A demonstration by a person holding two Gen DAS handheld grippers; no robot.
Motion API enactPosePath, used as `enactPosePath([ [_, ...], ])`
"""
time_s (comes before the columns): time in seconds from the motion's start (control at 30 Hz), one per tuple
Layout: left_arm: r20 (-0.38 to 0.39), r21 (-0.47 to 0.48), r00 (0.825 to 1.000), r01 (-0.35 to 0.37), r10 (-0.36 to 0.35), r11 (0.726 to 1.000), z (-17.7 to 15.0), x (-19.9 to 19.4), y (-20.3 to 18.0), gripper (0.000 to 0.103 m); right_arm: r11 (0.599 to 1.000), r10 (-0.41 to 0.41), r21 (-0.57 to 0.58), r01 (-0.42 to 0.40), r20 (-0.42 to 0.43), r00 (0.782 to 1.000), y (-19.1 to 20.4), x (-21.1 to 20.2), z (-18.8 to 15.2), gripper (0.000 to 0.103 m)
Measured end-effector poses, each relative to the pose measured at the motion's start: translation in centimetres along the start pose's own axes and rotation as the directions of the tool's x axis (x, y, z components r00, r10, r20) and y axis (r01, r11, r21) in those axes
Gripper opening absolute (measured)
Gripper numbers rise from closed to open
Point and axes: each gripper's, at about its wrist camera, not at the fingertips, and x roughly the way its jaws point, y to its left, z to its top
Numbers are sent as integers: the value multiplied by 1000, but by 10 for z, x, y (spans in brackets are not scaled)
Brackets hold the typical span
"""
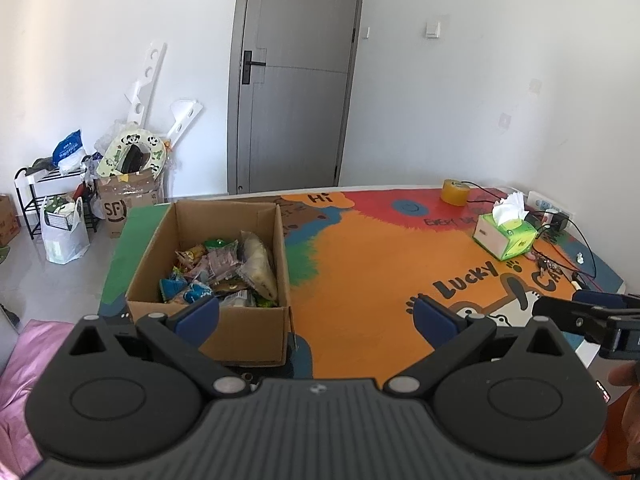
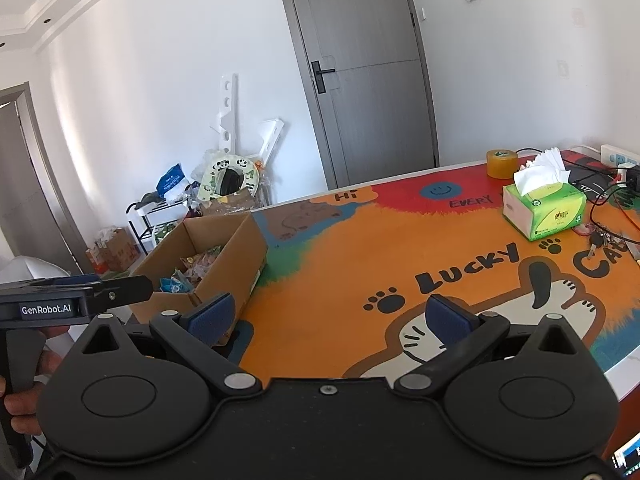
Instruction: Organize snacks
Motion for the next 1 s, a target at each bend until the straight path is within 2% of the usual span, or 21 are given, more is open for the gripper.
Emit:
enactPosePath([
  [1.0,-22,-8,999,-30,30,1000,-4,6,7,103,1000,-4,-3,4,-22,1000,-2,3,-3,103],
])
